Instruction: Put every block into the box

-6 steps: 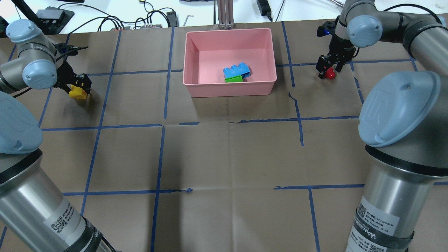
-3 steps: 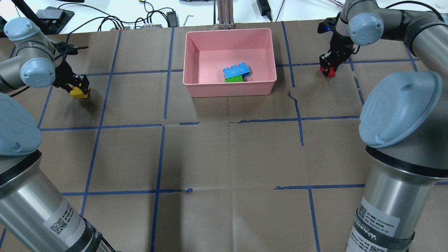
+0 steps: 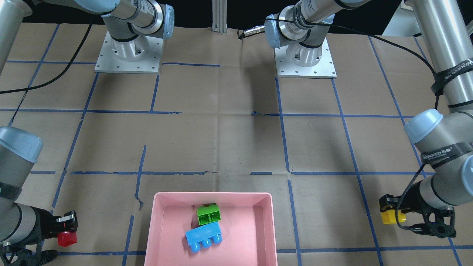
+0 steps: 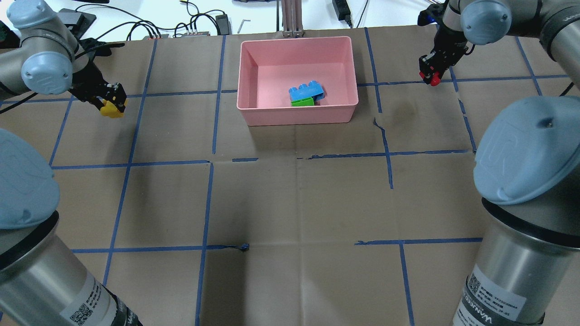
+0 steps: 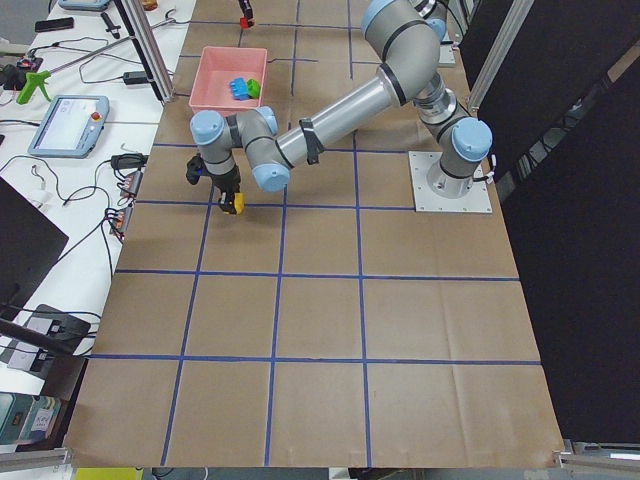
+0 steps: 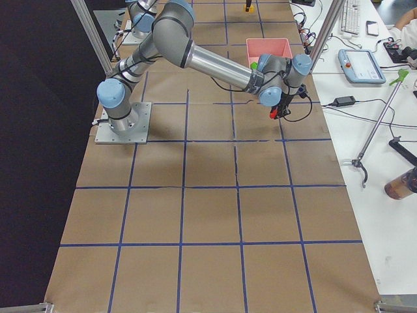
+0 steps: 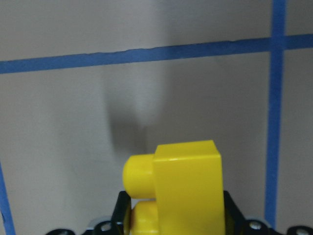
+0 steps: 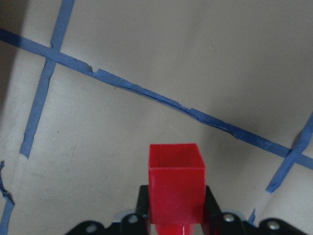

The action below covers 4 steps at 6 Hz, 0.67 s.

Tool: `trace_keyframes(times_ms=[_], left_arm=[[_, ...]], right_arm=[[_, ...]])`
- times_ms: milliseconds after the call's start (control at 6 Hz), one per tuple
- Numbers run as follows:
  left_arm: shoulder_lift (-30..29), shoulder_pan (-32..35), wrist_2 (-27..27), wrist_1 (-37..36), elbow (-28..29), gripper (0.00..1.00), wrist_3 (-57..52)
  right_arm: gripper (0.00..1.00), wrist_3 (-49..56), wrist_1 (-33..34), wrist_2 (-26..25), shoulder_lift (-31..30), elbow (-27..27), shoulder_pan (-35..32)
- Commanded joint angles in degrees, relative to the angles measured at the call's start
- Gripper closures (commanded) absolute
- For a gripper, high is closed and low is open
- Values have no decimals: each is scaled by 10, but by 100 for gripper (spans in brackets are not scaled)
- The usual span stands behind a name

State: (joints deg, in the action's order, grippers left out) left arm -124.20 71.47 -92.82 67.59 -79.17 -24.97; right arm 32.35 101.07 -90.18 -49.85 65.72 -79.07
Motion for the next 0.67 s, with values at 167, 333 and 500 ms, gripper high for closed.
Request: trace_keyframes(times_ms=[167, 333, 500], left_arm=[[48, 130, 13, 39, 16, 92, 258], [37, 180, 29, 61, 77, 92, 371], [12, 225, 35, 85, 123, 91, 427]], right_arm=[[80, -117, -143, 3, -107, 1, -4], [80, -141, -180, 3, -136, 2, -5], [81, -147, -197, 3, -151, 8, -6]])
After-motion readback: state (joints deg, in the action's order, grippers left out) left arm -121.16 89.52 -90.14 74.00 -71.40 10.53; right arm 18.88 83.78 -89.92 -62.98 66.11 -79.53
